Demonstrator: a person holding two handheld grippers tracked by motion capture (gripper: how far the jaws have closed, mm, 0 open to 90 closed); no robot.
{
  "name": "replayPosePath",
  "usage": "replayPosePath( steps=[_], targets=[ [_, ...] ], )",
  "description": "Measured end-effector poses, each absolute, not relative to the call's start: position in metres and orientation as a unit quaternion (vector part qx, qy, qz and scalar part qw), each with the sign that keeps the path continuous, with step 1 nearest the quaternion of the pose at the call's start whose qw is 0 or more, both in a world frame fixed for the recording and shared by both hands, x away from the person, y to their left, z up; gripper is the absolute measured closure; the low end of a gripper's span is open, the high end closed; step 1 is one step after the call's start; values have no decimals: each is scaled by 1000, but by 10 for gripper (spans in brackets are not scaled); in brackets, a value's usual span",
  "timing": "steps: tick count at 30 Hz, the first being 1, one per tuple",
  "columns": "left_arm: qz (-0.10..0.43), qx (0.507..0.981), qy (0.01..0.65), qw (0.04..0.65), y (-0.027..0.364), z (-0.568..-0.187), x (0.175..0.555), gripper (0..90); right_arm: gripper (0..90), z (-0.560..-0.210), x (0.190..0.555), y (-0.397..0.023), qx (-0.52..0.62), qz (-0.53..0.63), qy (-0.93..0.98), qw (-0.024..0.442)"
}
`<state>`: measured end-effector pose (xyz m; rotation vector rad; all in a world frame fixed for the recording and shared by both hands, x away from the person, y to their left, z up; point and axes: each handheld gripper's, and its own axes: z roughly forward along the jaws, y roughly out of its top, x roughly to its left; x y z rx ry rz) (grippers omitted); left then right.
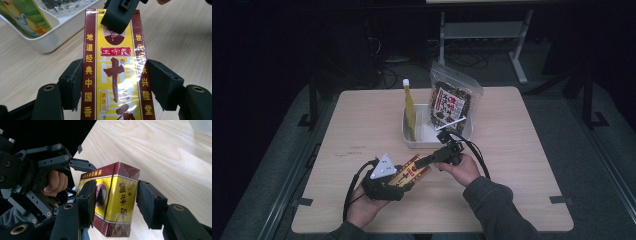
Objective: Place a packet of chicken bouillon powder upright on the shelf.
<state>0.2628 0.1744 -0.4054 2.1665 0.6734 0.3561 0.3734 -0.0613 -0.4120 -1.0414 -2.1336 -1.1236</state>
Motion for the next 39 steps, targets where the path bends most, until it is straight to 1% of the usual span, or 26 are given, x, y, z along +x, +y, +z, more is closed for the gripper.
replayPosePath(
  steps=[12, 14, 24, 30, 36, 39],
  targets=[
    [143, 860, 268, 410, 175, -406, 263, 326, 499, -412, 373, -60, -382, -413, -786, 255],
    [144, 860, 268, 409, 175, -406, 263, 326, 515, -412, 374, -60, -382, -412, -787, 256],
    [143, 858, 273, 411, 179, -407, 263, 326, 521, -413, 375, -55, -381, -411, -787, 260],
    [148, 860, 271, 406, 180, -408, 263, 325, 567, -413, 377, -55, -387, -411, -780, 268],
    [157, 864, 271, 393, 177, -412, 264, 322, 649, -409, 378, -57, -396, -422, -766, 279],
    [165, 865, 270, 388, 176, -413, 264, 321, 665, -408, 377, -57, -402, -424, -762, 281]
  ],
)
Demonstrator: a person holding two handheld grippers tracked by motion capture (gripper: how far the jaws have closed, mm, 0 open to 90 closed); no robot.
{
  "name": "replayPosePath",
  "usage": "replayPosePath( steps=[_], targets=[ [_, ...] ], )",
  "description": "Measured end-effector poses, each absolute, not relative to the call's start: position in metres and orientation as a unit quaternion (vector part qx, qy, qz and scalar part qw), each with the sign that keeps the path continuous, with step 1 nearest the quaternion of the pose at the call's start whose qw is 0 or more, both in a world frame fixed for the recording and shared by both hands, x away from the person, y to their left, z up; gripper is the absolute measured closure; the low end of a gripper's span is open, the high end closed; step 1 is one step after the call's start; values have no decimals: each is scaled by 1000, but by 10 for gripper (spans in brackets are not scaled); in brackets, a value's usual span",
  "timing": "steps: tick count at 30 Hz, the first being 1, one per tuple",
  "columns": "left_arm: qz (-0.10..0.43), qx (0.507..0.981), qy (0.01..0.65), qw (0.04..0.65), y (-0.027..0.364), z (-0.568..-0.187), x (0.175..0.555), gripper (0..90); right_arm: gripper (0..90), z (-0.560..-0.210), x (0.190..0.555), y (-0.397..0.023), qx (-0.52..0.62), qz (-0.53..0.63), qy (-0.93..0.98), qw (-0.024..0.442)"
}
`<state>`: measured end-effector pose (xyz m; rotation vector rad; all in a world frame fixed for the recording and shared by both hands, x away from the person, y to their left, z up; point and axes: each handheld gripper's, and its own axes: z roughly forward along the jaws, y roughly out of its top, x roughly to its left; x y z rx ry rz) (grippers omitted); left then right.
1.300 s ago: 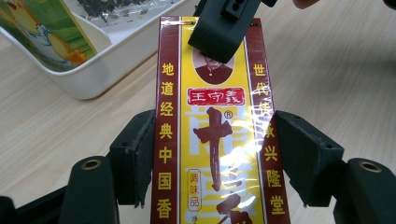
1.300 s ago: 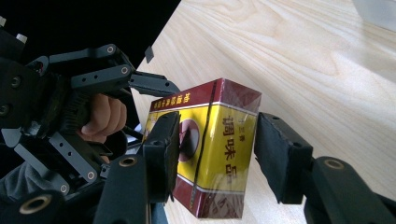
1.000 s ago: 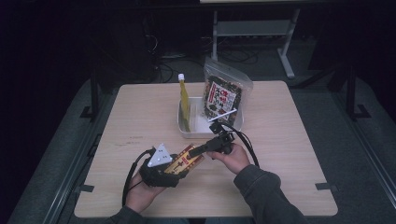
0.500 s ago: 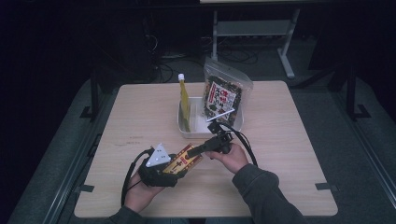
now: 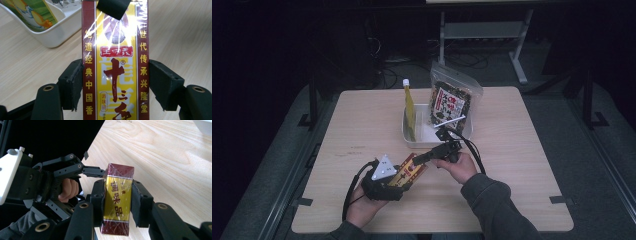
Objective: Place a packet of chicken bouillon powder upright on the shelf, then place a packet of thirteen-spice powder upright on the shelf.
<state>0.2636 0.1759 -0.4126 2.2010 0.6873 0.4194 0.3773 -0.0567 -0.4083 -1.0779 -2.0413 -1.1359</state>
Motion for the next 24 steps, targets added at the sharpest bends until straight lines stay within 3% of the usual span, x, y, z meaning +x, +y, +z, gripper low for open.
replayPosePath(
  steps=[4, 12, 24],
  targets=[
    [161, 866, 269, 388, 175, -413, 263, 301, 679, -406, 376, -56, -403, -422, -762, 279],
    [159, 853, 288, 405, 187, -408, 264, 204, 680, -384, 372, -61, -401, -405, -799, 188],
    [149, 848, 312, 401, 201, -416, 272, 200, 680, -352, 370, -78, -414, -400, -807, 132]
  ],
)
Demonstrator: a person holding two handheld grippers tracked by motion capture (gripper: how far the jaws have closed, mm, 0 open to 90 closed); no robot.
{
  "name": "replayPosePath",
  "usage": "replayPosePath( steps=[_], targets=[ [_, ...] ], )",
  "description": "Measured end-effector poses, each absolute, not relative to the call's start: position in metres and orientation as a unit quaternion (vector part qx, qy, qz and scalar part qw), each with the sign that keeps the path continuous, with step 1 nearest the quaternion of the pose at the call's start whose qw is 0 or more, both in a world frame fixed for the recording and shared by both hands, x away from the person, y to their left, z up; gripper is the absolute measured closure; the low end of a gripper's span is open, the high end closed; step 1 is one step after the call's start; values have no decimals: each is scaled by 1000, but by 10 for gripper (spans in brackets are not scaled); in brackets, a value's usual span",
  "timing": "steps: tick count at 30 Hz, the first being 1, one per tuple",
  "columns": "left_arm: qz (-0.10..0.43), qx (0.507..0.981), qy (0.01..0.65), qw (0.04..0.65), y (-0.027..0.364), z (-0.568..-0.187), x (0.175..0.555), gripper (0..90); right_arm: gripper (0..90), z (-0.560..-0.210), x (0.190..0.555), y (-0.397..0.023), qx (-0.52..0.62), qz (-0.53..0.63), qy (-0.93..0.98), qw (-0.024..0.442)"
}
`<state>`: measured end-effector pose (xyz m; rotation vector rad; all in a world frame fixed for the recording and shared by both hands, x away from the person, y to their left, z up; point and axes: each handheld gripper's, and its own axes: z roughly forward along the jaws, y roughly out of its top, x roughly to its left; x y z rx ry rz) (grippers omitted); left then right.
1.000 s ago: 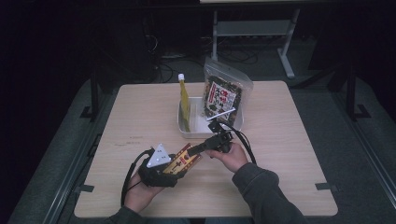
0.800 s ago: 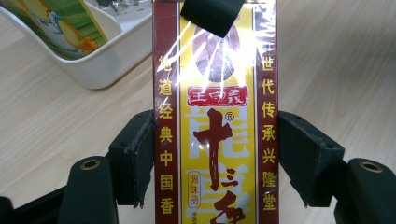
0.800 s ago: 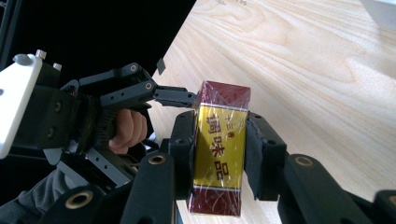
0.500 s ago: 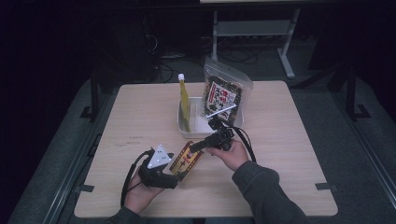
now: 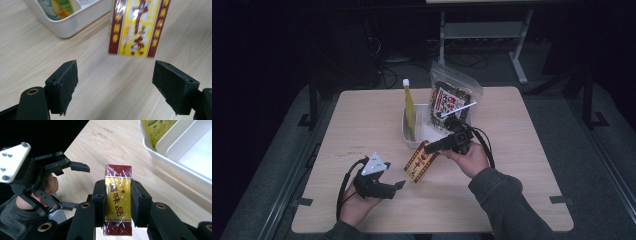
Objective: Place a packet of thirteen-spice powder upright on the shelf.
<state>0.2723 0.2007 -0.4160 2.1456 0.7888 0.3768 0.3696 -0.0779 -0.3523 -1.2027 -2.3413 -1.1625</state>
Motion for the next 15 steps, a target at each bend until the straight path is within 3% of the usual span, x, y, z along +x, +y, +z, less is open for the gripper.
replayPosePath(
  steps=[15],
  targets=[
    [147, 843, 335, 395, 215, -422, 278, 195, 679, -324, 372, -91, -430, -394, -807, 95]
  ],
)
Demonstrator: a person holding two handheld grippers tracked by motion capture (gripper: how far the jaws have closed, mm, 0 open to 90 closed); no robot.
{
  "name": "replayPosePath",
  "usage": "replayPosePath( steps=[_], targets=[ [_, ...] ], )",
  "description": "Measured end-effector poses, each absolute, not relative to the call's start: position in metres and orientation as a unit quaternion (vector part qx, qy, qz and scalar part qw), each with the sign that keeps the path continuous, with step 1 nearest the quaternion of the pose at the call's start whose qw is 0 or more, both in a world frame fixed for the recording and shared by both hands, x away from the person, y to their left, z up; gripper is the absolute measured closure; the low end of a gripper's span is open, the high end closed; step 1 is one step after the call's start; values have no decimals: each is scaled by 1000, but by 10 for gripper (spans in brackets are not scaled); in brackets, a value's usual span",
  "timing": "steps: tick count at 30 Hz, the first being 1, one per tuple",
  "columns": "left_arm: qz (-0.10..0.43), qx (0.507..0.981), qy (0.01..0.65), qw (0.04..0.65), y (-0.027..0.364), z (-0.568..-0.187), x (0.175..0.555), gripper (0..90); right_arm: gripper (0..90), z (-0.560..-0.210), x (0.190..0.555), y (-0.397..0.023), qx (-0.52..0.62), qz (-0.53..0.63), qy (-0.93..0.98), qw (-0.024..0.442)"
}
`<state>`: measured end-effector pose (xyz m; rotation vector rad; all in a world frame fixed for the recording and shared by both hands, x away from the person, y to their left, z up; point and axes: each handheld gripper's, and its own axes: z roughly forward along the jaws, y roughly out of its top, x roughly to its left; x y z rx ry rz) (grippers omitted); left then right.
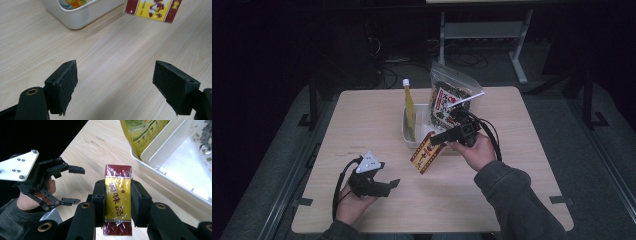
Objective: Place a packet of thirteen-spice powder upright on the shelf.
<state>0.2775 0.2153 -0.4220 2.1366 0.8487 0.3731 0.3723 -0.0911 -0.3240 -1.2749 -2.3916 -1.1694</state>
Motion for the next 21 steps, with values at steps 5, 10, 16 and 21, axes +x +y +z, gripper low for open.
replayPosePath(
  steps=[5, 10, 16, 21],
  targets=[
    [146, 841, 340, 395, 218, -423, 278, 195, 679, -318, 374, -94, -435, -395, -805, 87],
    [147, 840, 342, 395, 219, -424, 278, 195, 679, -313, 375, -97, -441, -394, -803, 78],
    [146, 839, 347, 393, 222, -424, 279, 195, 679, -307, 378, -101, -453, -394, -797, 71],
    [148, 838, 350, 392, 224, -425, 280, 193, 679, -300, 382, -103, -464, -391, -793, 59]
  ],
)
